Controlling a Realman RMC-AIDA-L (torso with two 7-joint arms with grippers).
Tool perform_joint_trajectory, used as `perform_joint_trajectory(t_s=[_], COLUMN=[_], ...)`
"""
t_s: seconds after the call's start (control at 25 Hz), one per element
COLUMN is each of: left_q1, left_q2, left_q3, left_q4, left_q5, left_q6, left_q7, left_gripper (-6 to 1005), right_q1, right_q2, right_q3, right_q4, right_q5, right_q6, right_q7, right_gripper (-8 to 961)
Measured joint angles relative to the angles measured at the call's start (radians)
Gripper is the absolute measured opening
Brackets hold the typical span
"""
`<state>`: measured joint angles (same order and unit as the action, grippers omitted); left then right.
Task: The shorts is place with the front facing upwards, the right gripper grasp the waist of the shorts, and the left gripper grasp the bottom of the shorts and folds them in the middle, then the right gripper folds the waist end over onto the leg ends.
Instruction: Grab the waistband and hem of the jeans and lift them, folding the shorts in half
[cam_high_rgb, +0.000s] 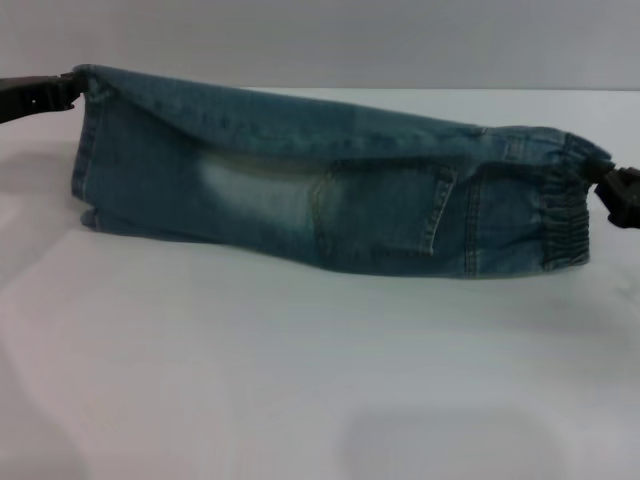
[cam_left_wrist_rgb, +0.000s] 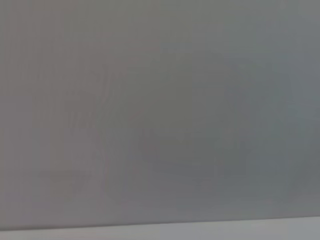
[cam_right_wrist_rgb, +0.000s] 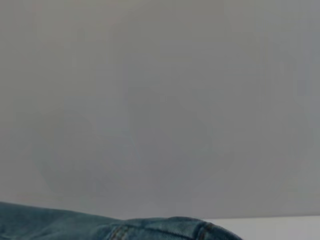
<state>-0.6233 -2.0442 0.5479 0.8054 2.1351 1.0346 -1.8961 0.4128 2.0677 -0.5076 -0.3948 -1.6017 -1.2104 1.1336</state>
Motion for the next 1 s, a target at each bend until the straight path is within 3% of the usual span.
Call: perform_joint_trajectory(t_s=[0.64, 0.76, 1.0], left_q1=[-0.012, -0.005, -0.001], left_q2=[-0.007, -0.009, -0.014], left_q3=[0.088, 0.147, 0.170], left_q4=[-0.014, -0.015, -0.041], left_q5=[0.000, 0.001, 0.000], left_q6=[-0.118, -0.174, -0.273], left_q7=[0.010, 0.017, 0.012], left_gripper=[39, 40, 41], right_q1=[0.040, 0.051, 0.069], right_q2=[0.002, 0.001, 0.002], right_q3=[0.000, -0.001, -0.002], right_q4=[0.029, 0.033, 0.052], right_q5=[0.045, 0.042, 0.040], right_q6=[0.055, 0.066, 0.073], right_q7=[-0.048, -0.050, -0.064], right_gripper=[-1, -2, -2])
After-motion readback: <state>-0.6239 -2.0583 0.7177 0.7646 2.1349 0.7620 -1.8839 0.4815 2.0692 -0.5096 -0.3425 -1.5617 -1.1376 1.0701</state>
